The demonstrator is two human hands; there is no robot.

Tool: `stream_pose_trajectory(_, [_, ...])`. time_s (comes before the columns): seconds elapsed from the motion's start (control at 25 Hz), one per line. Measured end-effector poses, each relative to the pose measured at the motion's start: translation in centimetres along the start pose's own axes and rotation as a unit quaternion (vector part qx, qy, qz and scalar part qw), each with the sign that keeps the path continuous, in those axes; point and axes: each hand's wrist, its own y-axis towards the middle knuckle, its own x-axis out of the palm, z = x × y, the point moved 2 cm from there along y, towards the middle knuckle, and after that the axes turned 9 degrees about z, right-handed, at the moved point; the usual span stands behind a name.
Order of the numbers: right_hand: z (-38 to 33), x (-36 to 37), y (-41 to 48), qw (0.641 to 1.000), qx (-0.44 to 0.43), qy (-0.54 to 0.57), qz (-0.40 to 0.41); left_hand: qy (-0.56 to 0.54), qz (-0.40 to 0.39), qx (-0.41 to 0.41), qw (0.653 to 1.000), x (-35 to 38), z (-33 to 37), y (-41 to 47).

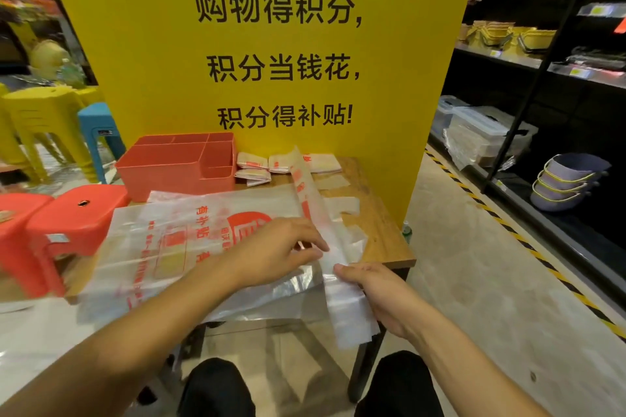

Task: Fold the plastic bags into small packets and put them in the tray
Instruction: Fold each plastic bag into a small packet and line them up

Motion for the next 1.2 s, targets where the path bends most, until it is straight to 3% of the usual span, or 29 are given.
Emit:
stream_pose_trajectory(0.16, [-0.6, 1.3, -0.2, 0.999, -0.001, 0.026, 0.046, -0.021, 0.025, -0.027, 0.999, 2.0, -0.6, -5.1])
stream_pose_trajectory(0.4, [-0.4, 2.8, -0.6, 0.993, 0.014, 0.093, 0.076, -0.033, 0.073, -0.028, 0.996, 4.0, -1.6, -5.8])
stream_pose_trajectory(0.8, [0.7, 2.3, -0.8, 0.996, -0.032, 0.045, 0.070, -0.015, 0.167, 0.007, 0.986, 5.2, -2.0, -6.0])
stream_pose_trajectory(1.04, [1.2, 1.9, -2.8, 0.966, -0.245, -0.064, 0.058, -0.117, 0.179, -0.105, 0.971, 5.7, -2.3, -5.9])
stream_pose_trajectory(1.2, [1.6, 2.4, -3.2, 0.947, -0.298, -0.099, 0.071, -0.168, 0.165, -0.161, 0.959, 5.6, -2.0, -5.9])
